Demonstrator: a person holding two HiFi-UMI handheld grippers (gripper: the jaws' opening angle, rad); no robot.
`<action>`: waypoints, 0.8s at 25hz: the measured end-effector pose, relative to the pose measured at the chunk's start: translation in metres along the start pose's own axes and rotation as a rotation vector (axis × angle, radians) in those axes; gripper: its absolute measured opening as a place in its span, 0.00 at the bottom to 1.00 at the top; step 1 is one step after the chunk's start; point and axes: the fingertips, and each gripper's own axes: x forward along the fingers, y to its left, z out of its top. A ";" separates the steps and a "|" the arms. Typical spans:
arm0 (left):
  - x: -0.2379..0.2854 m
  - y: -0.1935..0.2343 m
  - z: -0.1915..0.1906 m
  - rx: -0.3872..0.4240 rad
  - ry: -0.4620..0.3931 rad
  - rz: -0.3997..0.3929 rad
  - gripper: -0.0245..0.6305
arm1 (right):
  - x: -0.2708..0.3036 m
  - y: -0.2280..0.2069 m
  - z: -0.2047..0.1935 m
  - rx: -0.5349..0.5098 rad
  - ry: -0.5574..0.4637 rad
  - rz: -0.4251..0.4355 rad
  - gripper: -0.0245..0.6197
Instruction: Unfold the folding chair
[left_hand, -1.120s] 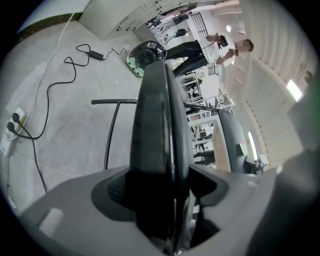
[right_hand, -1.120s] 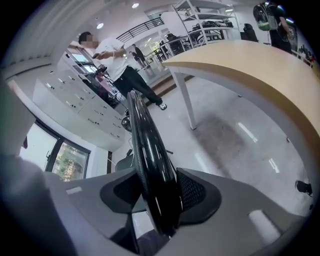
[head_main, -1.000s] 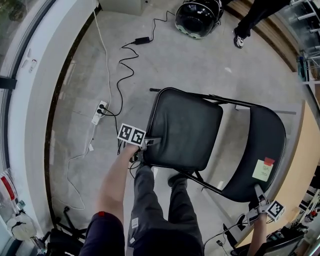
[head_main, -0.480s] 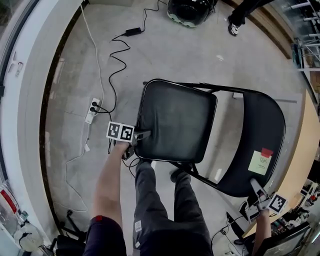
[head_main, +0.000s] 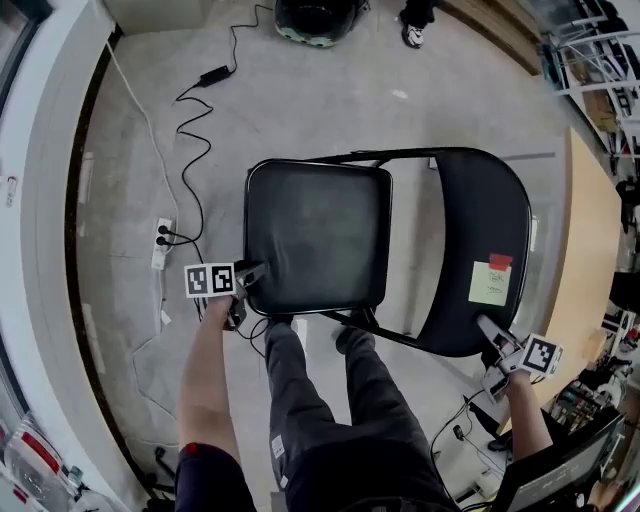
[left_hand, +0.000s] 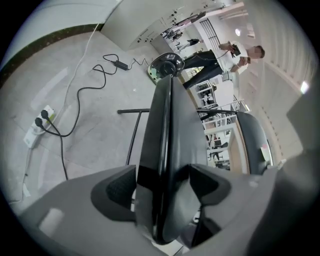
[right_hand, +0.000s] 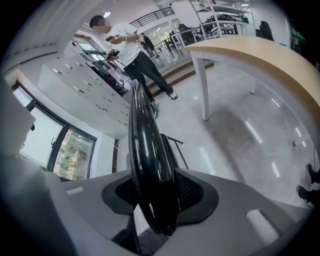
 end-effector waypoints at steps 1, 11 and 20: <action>-0.008 0.001 0.002 0.005 0.000 0.011 0.54 | 0.002 0.001 -0.003 0.010 -0.011 -0.002 0.31; -0.115 -0.097 0.037 0.175 -0.083 0.086 0.29 | 0.004 -0.009 -0.007 0.076 -0.064 -0.016 0.32; -0.194 -0.158 0.053 0.280 -0.207 0.278 0.04 | 0.012 -0.015 -0.015 0.014 -0.043 -0.008 0.32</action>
